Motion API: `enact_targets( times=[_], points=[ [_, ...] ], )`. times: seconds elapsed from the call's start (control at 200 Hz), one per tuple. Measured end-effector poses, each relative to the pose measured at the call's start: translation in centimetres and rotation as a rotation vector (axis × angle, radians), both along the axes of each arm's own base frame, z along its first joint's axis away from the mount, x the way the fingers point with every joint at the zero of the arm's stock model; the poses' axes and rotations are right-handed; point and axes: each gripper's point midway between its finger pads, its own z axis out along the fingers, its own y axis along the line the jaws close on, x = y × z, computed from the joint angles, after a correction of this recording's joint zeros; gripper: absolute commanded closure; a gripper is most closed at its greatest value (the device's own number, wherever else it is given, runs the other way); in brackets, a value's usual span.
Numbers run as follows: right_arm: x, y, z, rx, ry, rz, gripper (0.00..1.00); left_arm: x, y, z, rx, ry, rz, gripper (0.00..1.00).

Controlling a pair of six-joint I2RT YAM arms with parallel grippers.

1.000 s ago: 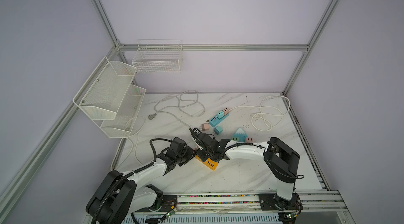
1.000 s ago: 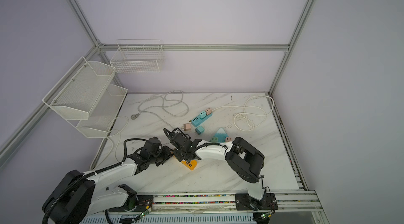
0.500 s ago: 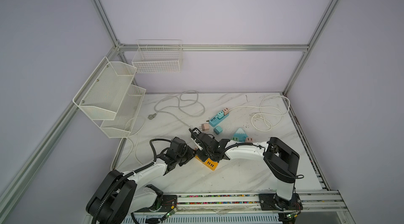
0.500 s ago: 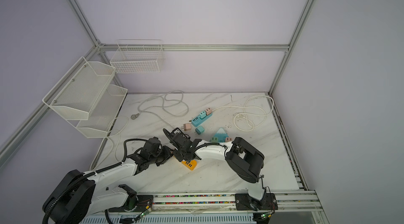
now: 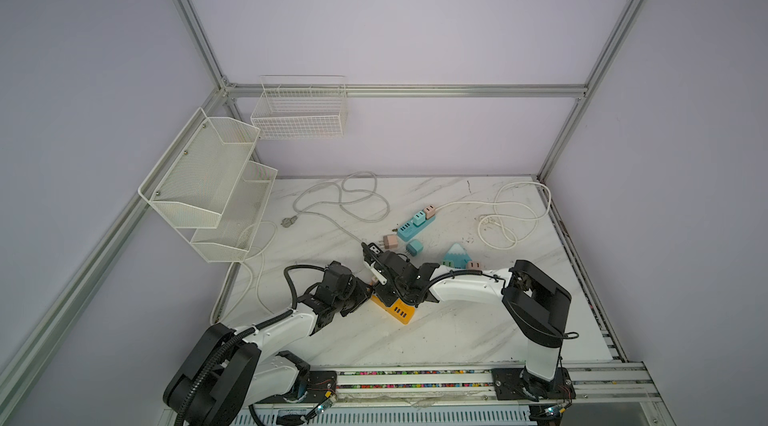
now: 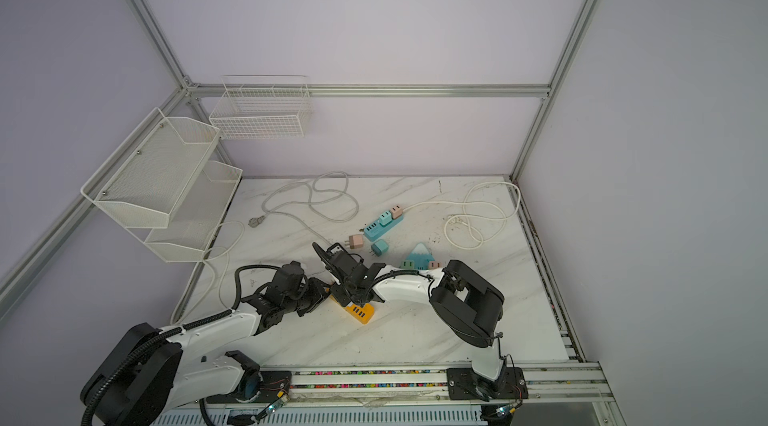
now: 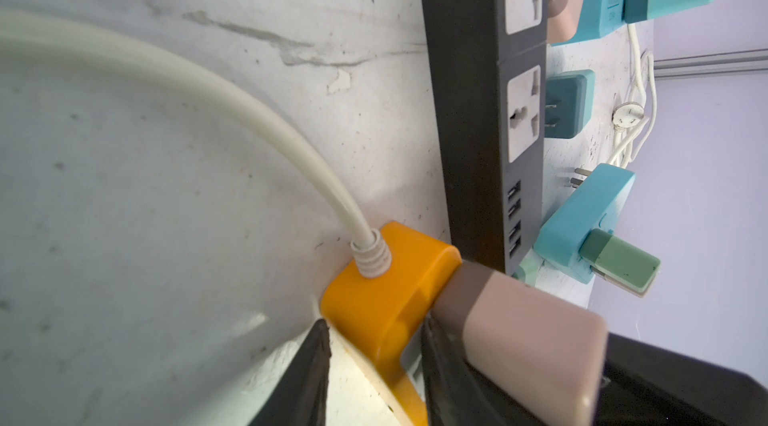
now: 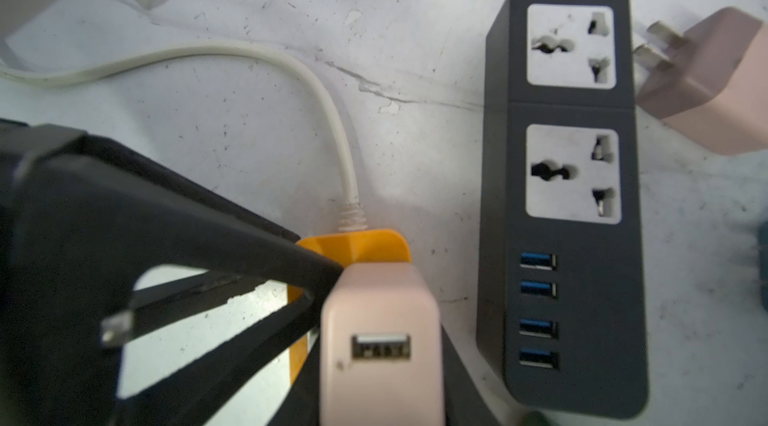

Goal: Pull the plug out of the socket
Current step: 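Grip the pink adapter with the right gripper while the left holds the strip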

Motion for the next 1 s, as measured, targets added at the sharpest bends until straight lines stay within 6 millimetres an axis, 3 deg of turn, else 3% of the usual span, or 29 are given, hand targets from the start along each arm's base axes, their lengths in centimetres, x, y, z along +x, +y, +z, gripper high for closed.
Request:
enact_targets(
  times=[1.0],
  points=[
    [0.03,-0.12,0.02,0.024,0.001,0.001,0.97,-0.04,-0.11,-0.09,-0.024,-0.001,0.012,0.65]
  ],
)
